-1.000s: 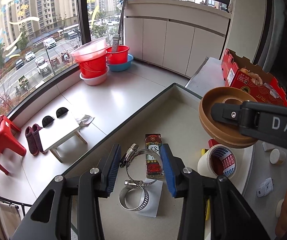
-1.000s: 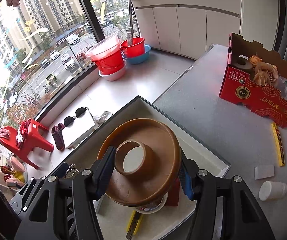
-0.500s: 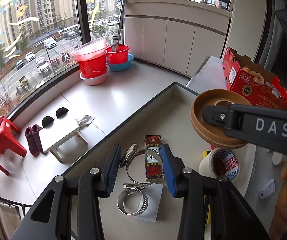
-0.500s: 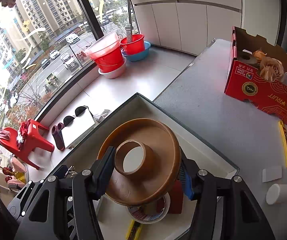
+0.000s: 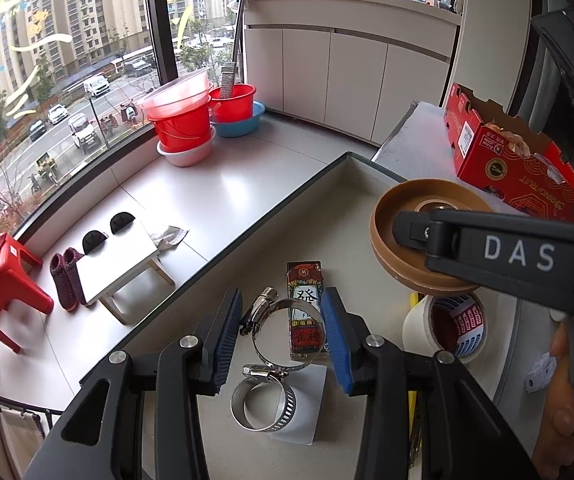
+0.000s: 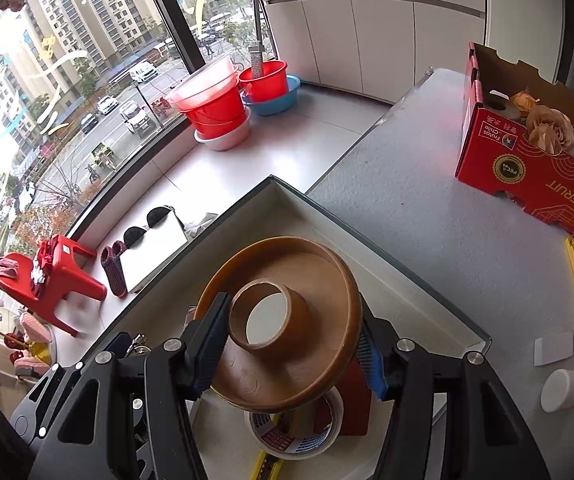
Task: Organize rigid objects
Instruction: 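Open left gripper to drop the hose clamp while right tool releases the dish into the tray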
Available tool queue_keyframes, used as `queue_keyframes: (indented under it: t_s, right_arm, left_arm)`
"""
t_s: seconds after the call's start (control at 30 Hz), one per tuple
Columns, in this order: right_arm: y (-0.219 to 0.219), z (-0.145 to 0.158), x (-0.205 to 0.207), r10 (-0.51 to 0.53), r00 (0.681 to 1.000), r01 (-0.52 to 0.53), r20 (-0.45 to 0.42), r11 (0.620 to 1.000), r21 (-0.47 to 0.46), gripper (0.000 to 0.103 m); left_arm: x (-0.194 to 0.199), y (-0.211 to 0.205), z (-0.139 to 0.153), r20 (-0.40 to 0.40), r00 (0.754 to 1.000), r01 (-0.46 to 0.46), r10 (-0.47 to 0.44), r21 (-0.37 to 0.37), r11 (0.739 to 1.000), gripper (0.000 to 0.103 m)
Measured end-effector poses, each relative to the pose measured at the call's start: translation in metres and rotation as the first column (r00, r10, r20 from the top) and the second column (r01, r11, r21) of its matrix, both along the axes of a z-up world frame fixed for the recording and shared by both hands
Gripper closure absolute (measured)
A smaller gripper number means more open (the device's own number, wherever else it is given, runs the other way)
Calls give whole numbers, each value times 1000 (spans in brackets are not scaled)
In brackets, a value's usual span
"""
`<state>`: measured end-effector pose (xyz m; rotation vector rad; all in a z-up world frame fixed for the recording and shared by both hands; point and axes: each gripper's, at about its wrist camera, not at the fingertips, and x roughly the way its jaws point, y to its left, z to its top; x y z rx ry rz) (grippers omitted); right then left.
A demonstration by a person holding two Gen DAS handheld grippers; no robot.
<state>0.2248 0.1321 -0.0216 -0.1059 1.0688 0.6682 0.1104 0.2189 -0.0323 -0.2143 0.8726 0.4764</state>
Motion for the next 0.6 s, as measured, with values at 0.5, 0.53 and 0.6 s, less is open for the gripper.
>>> queue_keyframes:
  t_s: [0.5, 0.53, 0.6]
  right_arm:
    - [-13, -4, -6, -27, 999, 30, 40, 998, -51, 10]
    - [-13, -2, -7, -22, 999, 24, 42, 998, -52, 10]
    - [-14, 0, -10, -8, 1000, 10, 26, 999, -50, 2]
  left_arm:
    - [-4, -12, -5, -18, 1000, 9, -8, 42, 999, 5]
    - [-5, -12, -4, -10, 1000, 6, -5, 42, 999, 0]
    - [-8, -11, -2, 5, 1000, 11, -11, 28, 1000, 0]
